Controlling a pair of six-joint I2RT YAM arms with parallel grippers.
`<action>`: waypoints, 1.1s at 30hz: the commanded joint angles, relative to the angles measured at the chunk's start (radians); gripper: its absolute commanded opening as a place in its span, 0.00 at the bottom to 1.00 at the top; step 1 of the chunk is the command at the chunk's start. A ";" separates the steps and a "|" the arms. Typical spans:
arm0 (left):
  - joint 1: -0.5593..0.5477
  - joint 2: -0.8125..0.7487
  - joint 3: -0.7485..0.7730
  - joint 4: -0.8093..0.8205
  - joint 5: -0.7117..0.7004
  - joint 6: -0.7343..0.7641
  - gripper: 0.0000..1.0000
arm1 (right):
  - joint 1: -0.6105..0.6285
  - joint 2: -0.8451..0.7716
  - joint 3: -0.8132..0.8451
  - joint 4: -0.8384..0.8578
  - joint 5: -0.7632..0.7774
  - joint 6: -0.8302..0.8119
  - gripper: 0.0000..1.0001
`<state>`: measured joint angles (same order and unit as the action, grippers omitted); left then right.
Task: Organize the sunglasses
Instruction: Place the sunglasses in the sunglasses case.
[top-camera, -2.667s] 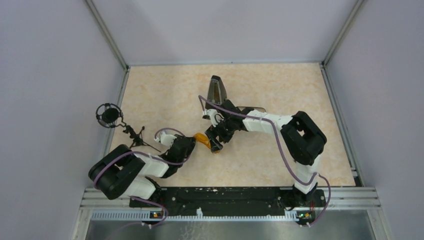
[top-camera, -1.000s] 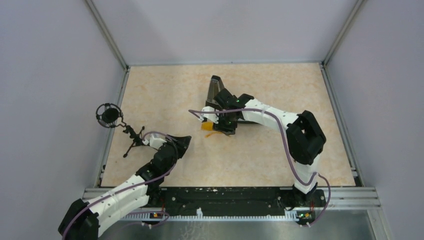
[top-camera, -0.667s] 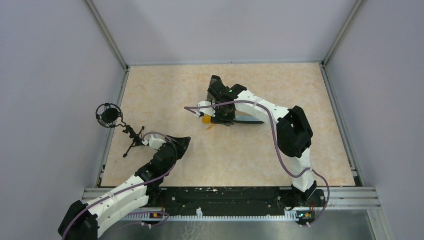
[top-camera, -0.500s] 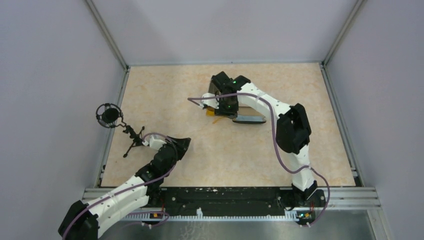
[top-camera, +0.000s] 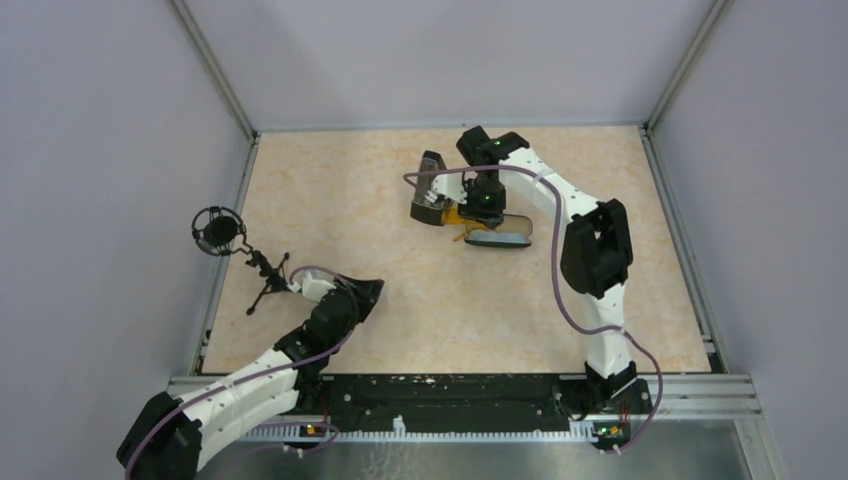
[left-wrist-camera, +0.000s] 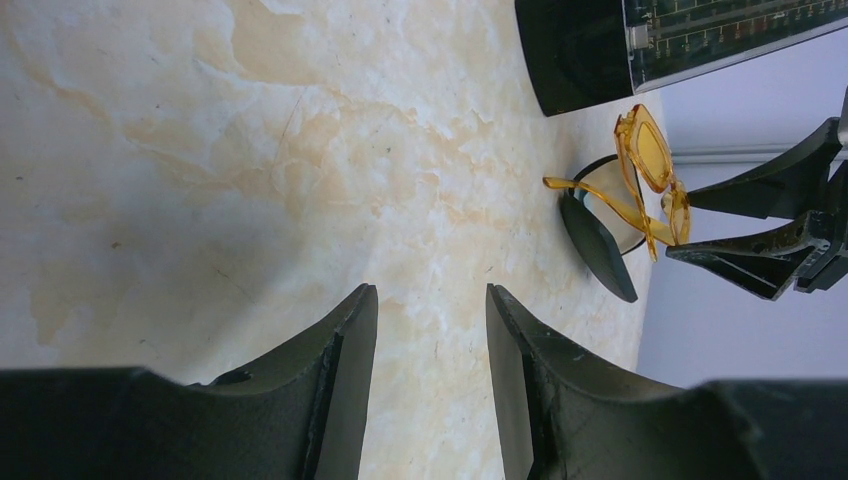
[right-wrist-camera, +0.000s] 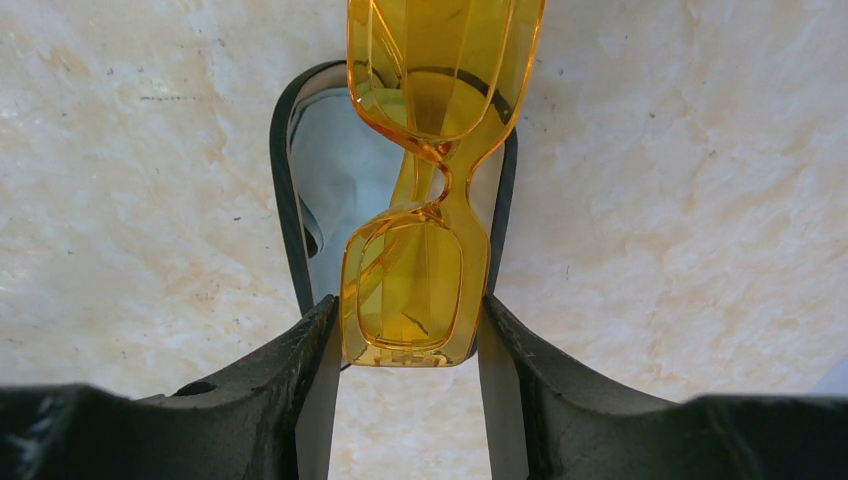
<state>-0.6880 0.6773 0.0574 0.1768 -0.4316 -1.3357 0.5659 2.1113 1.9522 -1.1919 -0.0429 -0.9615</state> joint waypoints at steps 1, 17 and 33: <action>0.002 0.017 -0.006 0.060 0.017 0.000 0.51 | -0.033 -0.003 -0.007 -0.035 -0.038 -0.045 0.15; 0.002 0.030 -0.007 0.071 0.019 0.010 0.50 | -0.097 0.019 -0.062 -0.082 -0.095 -0.097 0.13; 0.002 0.036 -0.002 0.070 0.010 0.022 0.50 | -0.154 0.067 -0.058 -0.183 -0.143 -0.245 0.11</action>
<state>-0.6880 0.7052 0.0566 0.2096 -0.4114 -1.3319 0.4217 2.1464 1.8893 -1.3342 -0.1577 -1.1488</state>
